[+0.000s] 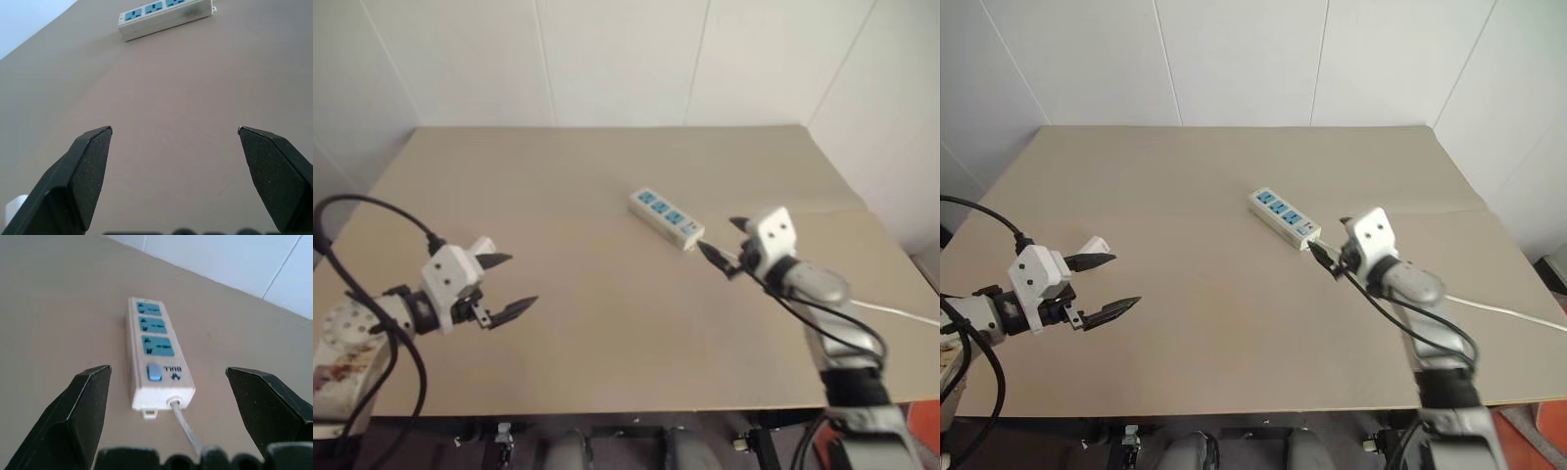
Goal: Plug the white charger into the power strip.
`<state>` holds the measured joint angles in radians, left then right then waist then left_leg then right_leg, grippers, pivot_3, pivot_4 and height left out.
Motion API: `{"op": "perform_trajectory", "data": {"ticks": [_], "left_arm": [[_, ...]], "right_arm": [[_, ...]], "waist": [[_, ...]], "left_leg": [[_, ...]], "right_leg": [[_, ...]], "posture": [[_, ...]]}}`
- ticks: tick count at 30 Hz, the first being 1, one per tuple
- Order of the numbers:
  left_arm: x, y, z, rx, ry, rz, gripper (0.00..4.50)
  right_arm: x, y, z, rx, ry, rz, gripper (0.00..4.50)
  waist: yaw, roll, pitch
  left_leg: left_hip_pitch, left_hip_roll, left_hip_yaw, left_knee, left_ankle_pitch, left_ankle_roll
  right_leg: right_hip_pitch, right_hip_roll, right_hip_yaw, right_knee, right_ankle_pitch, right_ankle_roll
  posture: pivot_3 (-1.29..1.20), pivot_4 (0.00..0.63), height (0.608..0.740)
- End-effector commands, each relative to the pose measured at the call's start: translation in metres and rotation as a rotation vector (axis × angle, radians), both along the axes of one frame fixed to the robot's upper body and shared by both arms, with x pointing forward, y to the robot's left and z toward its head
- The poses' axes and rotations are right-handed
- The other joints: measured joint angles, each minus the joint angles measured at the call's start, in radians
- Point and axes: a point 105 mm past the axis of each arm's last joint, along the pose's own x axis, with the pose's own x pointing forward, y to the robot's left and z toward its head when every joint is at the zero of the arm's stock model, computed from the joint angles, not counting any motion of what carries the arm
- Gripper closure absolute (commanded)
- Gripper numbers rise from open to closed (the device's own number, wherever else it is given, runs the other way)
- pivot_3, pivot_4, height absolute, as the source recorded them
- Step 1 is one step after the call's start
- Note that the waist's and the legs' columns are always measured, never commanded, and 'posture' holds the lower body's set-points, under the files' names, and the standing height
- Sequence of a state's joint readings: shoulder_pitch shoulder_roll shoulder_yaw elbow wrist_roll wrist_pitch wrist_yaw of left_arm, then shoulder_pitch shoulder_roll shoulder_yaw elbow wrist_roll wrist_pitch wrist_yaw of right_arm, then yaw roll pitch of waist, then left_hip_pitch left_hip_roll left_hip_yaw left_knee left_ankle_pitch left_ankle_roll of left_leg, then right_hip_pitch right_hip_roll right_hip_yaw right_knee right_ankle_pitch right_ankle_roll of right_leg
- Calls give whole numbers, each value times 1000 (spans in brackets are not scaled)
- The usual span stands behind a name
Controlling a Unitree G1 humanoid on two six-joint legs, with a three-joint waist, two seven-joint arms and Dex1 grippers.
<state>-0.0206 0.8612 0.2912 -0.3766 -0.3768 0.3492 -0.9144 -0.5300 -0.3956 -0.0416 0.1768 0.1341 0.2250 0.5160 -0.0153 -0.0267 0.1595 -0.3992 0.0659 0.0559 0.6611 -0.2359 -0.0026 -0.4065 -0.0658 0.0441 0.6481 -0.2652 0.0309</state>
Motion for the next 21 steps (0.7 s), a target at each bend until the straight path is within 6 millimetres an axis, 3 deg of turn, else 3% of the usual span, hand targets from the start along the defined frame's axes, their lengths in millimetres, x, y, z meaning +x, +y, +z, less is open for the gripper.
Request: {"op": "perform_trajectory", "data": {"ticks": [1, 9, 21], "left_arm": [[0, -2, 7, 5, -29, -14, 0], [-1, -7, 8, -11, -32, -31, 0], [-1, -9, 9, -12, -34, -42, 0]], "right_arm": [[13, 0, 5, 10, -34, -5, 59], [47, 9, -5, 54, 17, -33, 59], [58, 29, -29, 49, 101, 17, 59]], "waist": [[2, 0, 0], [-7, 0, 0], [-29, 0, 0]], "left_leg": [[0, 0, 0, 0, 0, 0], [0, 1, 1, 0, 0, 0], [0, 1, 0, 0, 0, 0]], "right_leg": [[0, 0, 0, 0, 0, 0], [-1, 0, 0, 0, 0, 0], [-1, 0, 0, 0, 0, 0]], "posture": [[0, 150, 740], [0, 150, 740], [0, 150, 740]]}}
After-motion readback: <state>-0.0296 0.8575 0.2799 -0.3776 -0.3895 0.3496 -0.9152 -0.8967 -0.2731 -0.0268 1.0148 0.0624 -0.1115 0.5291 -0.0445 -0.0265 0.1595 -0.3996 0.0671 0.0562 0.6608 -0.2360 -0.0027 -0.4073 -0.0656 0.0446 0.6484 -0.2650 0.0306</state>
